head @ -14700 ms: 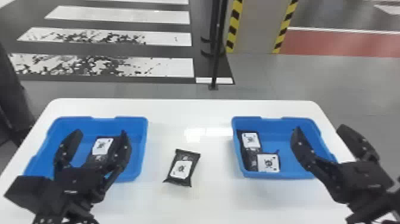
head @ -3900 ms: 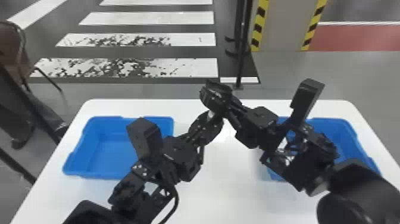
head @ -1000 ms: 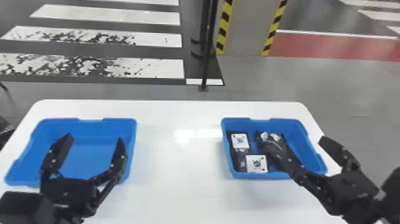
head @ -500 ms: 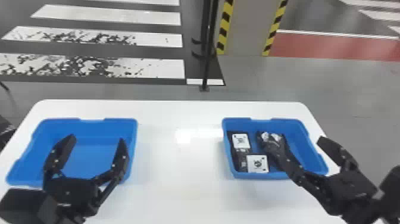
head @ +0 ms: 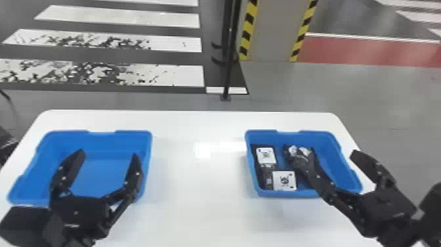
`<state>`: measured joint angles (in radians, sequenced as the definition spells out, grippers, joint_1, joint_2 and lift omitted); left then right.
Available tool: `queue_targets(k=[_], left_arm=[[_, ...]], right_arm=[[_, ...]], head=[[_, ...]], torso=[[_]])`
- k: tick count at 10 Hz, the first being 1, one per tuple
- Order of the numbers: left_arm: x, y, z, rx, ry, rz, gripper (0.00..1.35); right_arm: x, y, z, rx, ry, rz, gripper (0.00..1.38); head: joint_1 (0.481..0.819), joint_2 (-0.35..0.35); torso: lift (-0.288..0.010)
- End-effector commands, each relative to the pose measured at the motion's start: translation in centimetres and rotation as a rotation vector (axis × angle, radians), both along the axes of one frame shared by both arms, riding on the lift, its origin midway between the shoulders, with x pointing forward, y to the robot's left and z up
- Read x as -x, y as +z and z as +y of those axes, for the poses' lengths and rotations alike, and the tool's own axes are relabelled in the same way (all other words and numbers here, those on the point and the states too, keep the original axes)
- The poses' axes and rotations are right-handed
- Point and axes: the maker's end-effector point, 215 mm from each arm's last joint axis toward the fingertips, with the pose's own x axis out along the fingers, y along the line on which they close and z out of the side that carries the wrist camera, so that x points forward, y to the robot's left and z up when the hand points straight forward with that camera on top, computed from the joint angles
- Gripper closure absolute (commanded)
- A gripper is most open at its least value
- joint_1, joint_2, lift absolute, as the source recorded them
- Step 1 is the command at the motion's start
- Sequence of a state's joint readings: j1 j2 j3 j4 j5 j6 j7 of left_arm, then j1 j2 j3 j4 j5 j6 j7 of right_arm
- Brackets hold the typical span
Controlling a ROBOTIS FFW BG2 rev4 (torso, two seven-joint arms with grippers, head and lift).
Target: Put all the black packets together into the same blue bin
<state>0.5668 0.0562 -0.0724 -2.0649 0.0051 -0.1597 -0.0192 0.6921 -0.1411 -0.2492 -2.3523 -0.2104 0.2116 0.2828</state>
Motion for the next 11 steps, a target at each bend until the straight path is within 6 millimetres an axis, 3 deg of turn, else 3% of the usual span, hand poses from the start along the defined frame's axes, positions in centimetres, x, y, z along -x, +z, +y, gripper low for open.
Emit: queue_targets(k=[1, 11], left_arm=[[0.07, -0.16, -0.01, 0.003, -0.001, 0.005, 0.13], [0.10, 0.31, 0.36, 0.002, 0.001, -0.013, 0.13]], right_arm=[[-0.02, 0.15, 0.02, 0.001, 0.000, -0.003, 0.17], [-0.02, 1.02, 0.09, 0.000, 0.002, -0.033, 0.17]], head=[[0.695, -0.122], [0.695, -0.116]], torso=[[-0.110], [-0.110]])
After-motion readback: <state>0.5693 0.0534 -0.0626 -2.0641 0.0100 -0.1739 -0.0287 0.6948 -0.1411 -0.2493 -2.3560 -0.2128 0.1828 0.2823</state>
